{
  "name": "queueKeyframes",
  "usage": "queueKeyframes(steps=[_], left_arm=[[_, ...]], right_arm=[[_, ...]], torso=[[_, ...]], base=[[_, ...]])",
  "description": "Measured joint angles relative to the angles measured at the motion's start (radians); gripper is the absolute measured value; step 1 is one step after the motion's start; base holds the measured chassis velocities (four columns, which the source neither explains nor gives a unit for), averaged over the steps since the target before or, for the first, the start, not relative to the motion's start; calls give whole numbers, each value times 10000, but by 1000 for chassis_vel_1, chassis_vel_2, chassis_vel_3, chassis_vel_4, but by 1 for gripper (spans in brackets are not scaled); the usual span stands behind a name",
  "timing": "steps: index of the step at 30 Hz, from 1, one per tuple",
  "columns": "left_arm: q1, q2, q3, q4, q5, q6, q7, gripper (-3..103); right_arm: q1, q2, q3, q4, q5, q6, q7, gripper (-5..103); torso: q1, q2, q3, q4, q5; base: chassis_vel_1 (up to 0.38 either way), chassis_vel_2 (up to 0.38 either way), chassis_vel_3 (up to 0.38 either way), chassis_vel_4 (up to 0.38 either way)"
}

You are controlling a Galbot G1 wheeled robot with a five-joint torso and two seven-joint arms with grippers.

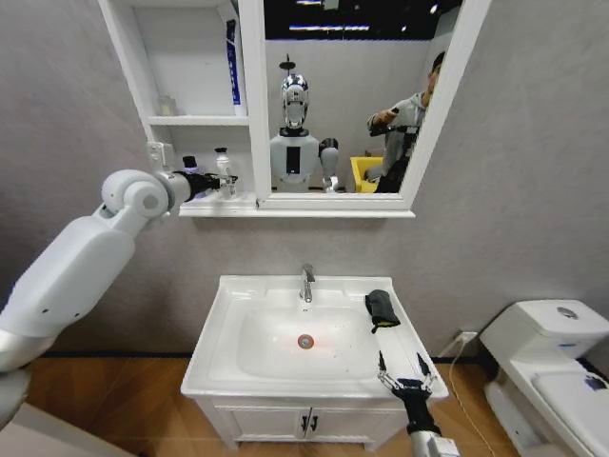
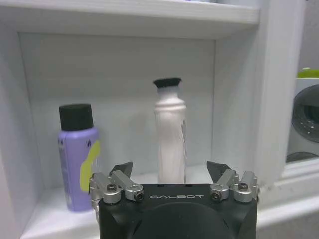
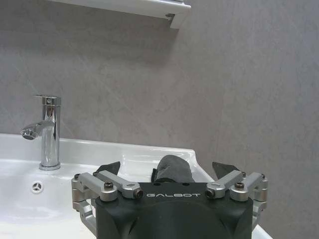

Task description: Move facial cleanser and shampoo from washbasin to cabinet, then wipe washbasin with towel.

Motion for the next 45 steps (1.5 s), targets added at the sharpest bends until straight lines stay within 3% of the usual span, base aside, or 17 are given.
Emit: queueKeyframes(steps=[4, 6, 7, 10, 11, 12, 15, 16, 18, 19, 22, 23, 26, 27, 30, 34, 45], left_arm=[[1748, 881, -919, -1584, 296, -384, -44, 97], [3038, 1321, -1654, -2533, 775, -735, -295, 99], [3038, 1321, -1654, -2533, 775, -735, -295, 99], [5742, 1471, -3380, -3635, 1900, -1501, -301, 100], [5742, 1471, -3380, -3635, 1900, -1501, -301, 100], [6764, 1316, -4050, -3928, 2322, -1724, -298, 100], [10535, 267, -6444, -4656, 3835, -2343, 207, 100], [10535, 267, -6444, -4656, 3835, -2343, 207, 100], [12994, -1009, -7934, -4880, 5309, -3050, 1119, 100], [12994, -1009, -7934, -4880, 5309, -3050, 1119, 100], [15614, -3508, -8916, -5092, 7122, -4030, 2117, 100], [15614, -3508, -8916, -5092, 7122, -4030, 2117, 100], [16831, -5130, -9008, -5177, 8340, -4856, 2591, 100], [16831, -5130, -9008, -5177, 8340, -4856, 2591, 100], [17512, -6363, -8953, -5300, 9295, -5414, 2883, 100], [17826, -7227, -8886, -5451, 9608, -5694, 3126, 100], [17427, -7253, -8800, -5130, 9803, -5983, 3489, 100]], right_arm=[[10, -1, -80, -10, -54, -7, -1, 100], [42, 17, -137, -1, -96, -64, 7, 100], [42, 17, -137, -1, -96, -64, 7, 100], [49, 46, -196, 143, -67, -240, 89, 100], [49, 46, -196, 143, -67, -240, 89, 100], [33, 59, -195, 222, -5, -299, 133, 100], [36, 72, -151, 416, 363, -580, 327, 100], [36, 72, -151, 416, 363, -580, 327, 100], [128, 26, -80, 423, 504, -709, 466, 100], [128, 26, -80, 423, 504, -709, 466, 100], [288, -53, 44, 447, 548, -1149, 608, 100], [288, -53, 44, 447, 548, -1149, 608, 100], [423, -122, 202, 583, 580, -1498, 666, 100], [423, -122, 202, 583, 580, -1498, 666, 100], [616, -196, 362, 648, 784, -1767, 660, 100], [831, -238, 469, 750, 955, -2042, 529, 100], [2014, -377, 368, 549, 1259, -2848, 177, 100]], torso=[[-2, 0, 0, 0, -2], [-4, 1, -1, 0, 3], [-4, 1, -1, 0, 3], [-3, 2, -1, -3, 2], [-3, 2, -1, -3, 2], [-3, 2, -1, -4, 4], [-2, 1, -1, -7, -5], [-2, 1, -1, -7, -5], [-3, 2, -2, -1, 3], [-3, 2, -2, -1, 3], [-5, 2, -2, 6, 2], [-5, 2, -2, 6, 2], [-3, 2, -2, -5, 4], [-3, 2, -2, -5, 4], [-2, 1, -1, -5, 5], [-1, 0, 0, -3, 5], [0, 0, 1, -5, 1]], base=[[0, 0, 0, 0], [0, 0, 0, 0], [0, 0, 0, 0], [0, 0, 0, 0], [0, 0, 0, 0], [0, 0, 0, 0], [0, 0, 0, 0], [0, 0, 0, 0], [0, 0, 0, 0], [0, 0, 0, 0], [0, 0, 0, 0], [0, 0, 0, 0], [0, 0, 0, 0], [0, 0, 0, 0], [0, 0, 0, 0], [0, 0, 0, 0], [0, 0, 0, 0]])
